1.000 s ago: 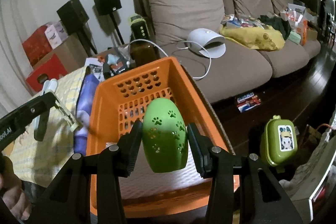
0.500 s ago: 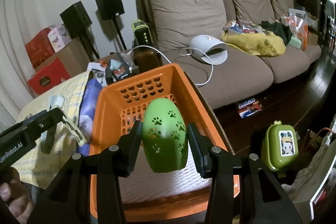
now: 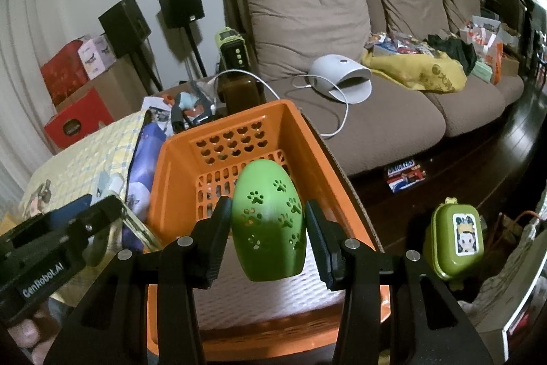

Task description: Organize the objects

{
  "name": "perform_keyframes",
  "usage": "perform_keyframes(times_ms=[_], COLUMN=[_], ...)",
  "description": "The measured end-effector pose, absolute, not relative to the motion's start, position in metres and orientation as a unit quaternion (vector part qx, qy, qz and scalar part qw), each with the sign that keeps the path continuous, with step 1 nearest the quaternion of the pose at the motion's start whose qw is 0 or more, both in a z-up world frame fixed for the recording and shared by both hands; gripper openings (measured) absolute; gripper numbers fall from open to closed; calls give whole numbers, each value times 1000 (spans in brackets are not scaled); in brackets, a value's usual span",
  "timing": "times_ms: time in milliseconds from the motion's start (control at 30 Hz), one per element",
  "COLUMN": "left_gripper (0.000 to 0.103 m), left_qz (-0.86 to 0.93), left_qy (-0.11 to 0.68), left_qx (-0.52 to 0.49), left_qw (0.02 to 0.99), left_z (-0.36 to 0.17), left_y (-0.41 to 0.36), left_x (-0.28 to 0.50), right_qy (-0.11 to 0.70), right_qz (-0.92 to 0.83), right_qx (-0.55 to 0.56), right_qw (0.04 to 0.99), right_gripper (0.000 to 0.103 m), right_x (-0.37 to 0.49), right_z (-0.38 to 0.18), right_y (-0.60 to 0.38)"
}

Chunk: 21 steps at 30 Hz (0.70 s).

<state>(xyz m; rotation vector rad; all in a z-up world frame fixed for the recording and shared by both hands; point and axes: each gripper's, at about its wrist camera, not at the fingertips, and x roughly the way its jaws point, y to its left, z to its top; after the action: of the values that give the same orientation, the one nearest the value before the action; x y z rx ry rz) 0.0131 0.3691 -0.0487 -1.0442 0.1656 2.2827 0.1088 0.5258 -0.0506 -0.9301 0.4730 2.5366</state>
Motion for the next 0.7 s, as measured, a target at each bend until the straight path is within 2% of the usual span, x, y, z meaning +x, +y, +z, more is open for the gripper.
perform_keyframes(times_ms=[700], left_gripper=[41], left_qz=[846], left_qy=[67], left_qx=[-424], left_qw=[316], left_z=[-76], left_y=[369], left_x=[19], right_qy=[162], right_qz=[889], right_qx=[-373], right_qw=[211], right_gripper=[45], right_x=[100], right_z=[-66], right_y=[528])
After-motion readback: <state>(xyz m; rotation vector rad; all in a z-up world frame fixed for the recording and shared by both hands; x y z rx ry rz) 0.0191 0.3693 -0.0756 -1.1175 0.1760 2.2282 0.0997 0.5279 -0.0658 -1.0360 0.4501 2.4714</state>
